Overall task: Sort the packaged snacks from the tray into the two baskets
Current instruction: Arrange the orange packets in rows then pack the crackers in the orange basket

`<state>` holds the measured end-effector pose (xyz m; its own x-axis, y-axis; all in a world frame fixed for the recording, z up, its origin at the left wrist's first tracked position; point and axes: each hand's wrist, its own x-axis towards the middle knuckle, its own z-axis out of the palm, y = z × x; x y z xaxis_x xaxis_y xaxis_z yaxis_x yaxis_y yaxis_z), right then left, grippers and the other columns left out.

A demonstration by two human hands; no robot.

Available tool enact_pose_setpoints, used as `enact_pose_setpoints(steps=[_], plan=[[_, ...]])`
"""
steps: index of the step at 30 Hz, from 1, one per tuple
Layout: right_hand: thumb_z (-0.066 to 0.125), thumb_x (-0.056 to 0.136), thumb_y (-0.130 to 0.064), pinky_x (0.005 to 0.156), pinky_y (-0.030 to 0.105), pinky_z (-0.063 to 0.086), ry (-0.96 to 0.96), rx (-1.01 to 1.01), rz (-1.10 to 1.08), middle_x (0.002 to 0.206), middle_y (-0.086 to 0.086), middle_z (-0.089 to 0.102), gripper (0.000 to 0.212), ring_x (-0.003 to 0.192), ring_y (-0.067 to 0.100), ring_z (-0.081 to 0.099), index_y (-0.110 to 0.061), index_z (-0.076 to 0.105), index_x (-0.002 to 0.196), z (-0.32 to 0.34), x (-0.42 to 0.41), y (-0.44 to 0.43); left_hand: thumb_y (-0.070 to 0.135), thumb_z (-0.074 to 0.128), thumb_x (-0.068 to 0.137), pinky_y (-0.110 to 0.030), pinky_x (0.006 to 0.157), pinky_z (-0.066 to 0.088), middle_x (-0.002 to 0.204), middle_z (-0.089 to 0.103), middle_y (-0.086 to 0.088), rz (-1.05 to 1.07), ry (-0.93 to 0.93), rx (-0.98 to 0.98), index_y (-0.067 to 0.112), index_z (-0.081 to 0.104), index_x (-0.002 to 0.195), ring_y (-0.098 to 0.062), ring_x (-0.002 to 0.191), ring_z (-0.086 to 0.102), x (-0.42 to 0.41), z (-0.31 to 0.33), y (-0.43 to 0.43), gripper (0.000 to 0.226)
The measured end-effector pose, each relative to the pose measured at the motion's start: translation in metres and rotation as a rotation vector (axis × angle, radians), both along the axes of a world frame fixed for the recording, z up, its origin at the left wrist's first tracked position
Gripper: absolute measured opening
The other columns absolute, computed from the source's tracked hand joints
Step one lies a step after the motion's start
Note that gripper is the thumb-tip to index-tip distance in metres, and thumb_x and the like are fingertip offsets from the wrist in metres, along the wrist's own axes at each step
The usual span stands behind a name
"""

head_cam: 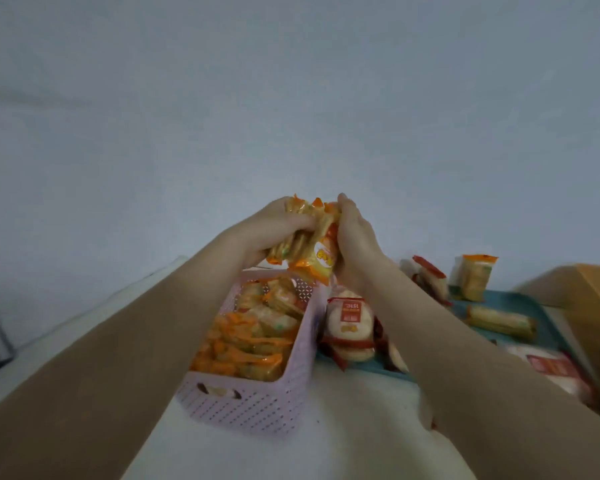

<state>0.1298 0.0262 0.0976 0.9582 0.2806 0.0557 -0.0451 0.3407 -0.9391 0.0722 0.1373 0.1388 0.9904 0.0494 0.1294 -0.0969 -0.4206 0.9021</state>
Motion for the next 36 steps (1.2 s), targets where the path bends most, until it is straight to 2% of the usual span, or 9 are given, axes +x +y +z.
enact_pose_setpoints(steps=[4, 9, 13, 16, 18, 21, 26, 31, 36], plan=[[0.042, 0.081, -0.038, 0.074, 0.036, 0.051, -0.016, -0.096, 0.076, 0.095, 0.011, 0.056, 0.05, 0.086, 0.025, 0.058, -0.01, 0.051, 0.122, -0.009, -0.015, 0.044, 0.025, 0.062, 0.08, -0.041, 0.077, 0.051, 0.084, 0.065, -0.015, 0.092, 0.127, -0.163, 0.013, 0.066, 0.086, -0.029, 0.077, 0.063, -0.01, -0.015, 0.04, 0.014], [0.04, 0.1, -0.036, 0.093, 0.036, 0.042, -0.372, -0.657, 0.018, 0.122, 0.011, 0.055, 0.048, 0.109, 0.027, 0.054, -0.017, 0.027, 0.142, -0.039, -0.018, 0.039, 0.035, 0.063, 0.078, -0.031, 0.063, 0.048, 0.088, 0.059, -0.004, 0.125, 0.342, -0.264, 0.02, 0.057, 0.102, -0.018, 0.071, 0.057, -0.014, -0.035, 0.056, 0.029], [0.037, 0.099, -0.046, 0.107, 0.045, 0.035, -0.425, -0.881, -0.014, 0.14, 0.018, 0.048, 0.063, 0.128, 0.036, 0.044, -0.015, 0.018, 0.15, -0.033, -0.024, 0.022, 0.022, 0.043, 0.095, -0.025, 0.067, 0.039, 0.095, 0.046, -0.003, 0.289, 0.249, 0.254, 0.012, 0.05, 0.098, -0.015, 0.081, 0.048, -0.018, -0.039, 0.068, 0.012], [0.034, 0.099, -0.05, 0.095, 0.051, 0.048, -0.185, -0.893, 0.139, 0.142, 0.013, 0.04, 0.062, 0.12, 0.038, 0.048, -0.017, 0.02, 0.149, -0.032, -0.035, 0.003, 0.012, 0.036, 0.097, -0.029, 0.066, 0.043, 0.112, 0.052, -0.01, 0.339, 0.304, 0.661, 0.01, 0.05, 0.116, -0.023, 0.088, 0.05, -0.03, -0.054, 0.09, 0.023], [0.036, 0.099, -0.05, 0.084, 0.05, 0.056, -0.093, -0.882, 0.203, 0.131, 0.011, 0.044, 0.052, 0.106, 0.034, 0.053, -0.021, 0.028, 0.142, -0.037, -0.044, -0.005, 0.012, 0.036, 0.097, -0.037, 0.073, 0.053, 0.121, 0.052, -0.015, 0.359, 0.441, 0.728, 0.007, 0.041, 0.136, -0.029, 0.093, 0.058, -0.043, -0.068, 0.1, 0.04], [0.041, 0.1, -0.044, 0.076, 0.048, 0.06, -0.043, -0.735, 0.235, 0.127, 0.014, 0.049, 0.044, 0.103, 0.034, 0.058, -0.027, 0.033, 0.139, -0.043, -0.053, -0.008, 0.003, 0.039, 0.093, -0.031, 0.067, 0.051, 0.131, 0.051, -0.017, 0.397, 0.359, 0.611, 0.01, 0.04, 0.143, -0.028, 0.092, 0.059, -0.052, -0.081, 0.103, 0.05], [0.041, 0.1, -0.044, 0.056, 0.036, 0.06, -0.151, -0.669, 0.18, 0.13, 0.008, 0.05, 0.029, 0.103, 0.033, 0.06, -0.035, 0.035, 0.127, -0.043, -0.069, -0.015, 0.004, 0.046, 0.09, -0.041, 0.085, 0.055, 0.137, 0.051, -0.012, 0.472, 0.203, 0.545, 0.014, 0.043, 0.143, -0.024, 0.096, 0.057, -0.072, -0.075, 0.088, 0.054], [0.036, 0.101, -0.045, 0.084, 0.05, 0.057, -0.326, -0.703, 0.028, 0.129, 0.006, 0.056, 0.042, 0.11, 0.031, 0.061, -0.035, 0.031, 0.141, -0.017, -0.089, -0.05, 0.018, 0.05, 0.093, -0.045, 0.094, 0.052, 0.141, 0.051, -0.006, 0.502, 0.029, 0.478, 0.02, 0.045, 0.141, -0.027, 0.116, 0.057, -0.098, -0.055, 0.057, 0.048], [0.033, 0.1, -0.04, 0.066, 0.039, 0.058, -0.341, -0.788, -0.058, 0.095, 0.003, 0.063, 0.04, 0.08, 0.022, 0.063, -0.038, 0.033, 0.14, -0.003, -0.101, -0.114, 0.029, 0.054, 0.092, -0.045, 0.096, 0.051, 0.132, 0.06, -0.004, 0.422, -0.082, 0.43, 0.02, 0.049, 0.139, -0.023, 0.112, 0.061, -0.117, -0.052, -0.009, 0.049]])
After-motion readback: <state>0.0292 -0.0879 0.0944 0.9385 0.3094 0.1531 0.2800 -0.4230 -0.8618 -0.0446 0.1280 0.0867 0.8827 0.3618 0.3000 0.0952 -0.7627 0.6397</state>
